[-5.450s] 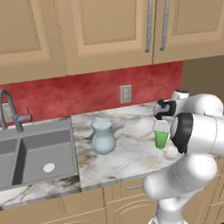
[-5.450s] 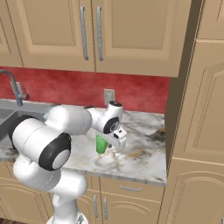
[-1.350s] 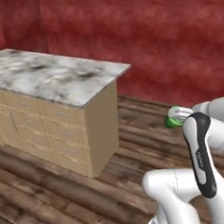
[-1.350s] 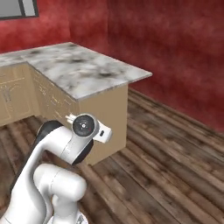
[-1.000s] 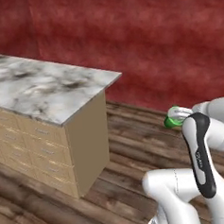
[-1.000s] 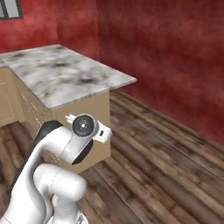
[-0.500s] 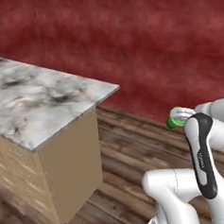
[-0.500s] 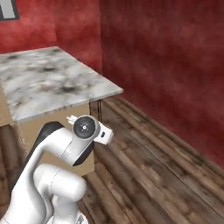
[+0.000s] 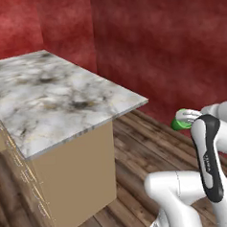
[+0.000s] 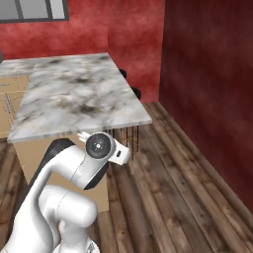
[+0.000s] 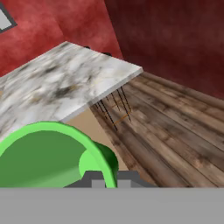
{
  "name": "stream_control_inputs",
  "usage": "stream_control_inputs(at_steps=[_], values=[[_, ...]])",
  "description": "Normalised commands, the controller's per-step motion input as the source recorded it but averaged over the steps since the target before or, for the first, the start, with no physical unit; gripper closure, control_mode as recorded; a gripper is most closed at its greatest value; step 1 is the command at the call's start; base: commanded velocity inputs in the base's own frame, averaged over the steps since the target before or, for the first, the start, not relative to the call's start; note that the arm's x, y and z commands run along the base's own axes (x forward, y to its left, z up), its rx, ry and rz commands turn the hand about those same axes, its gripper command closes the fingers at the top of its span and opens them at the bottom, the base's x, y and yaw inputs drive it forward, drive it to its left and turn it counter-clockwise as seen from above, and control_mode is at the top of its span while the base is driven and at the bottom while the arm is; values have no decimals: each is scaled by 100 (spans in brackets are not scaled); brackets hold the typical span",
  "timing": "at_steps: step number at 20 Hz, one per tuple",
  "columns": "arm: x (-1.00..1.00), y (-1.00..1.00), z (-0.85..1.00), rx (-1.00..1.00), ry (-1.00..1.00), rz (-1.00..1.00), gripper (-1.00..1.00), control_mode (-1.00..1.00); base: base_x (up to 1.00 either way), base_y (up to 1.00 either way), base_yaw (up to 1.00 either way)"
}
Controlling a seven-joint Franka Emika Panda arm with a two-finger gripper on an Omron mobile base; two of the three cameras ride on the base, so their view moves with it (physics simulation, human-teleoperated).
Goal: Place the pitcher and cup on the dining counter for serving.
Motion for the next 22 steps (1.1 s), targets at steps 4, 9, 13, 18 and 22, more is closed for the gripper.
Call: stream_control_inputs(at_steps=[4,9,13,18,22], values=[[0,0,0,0,0,0,100,100,82,-43,58],[0,0,0,0,0,0,100,100,82,-22,49],[0,0,0,0,0,0,100,100,79,-1,25],[31,0,7,6,9,-1,100,-100,37,-1,0],[88,0,10,18,26,-10,100,-100,0,0,0]])
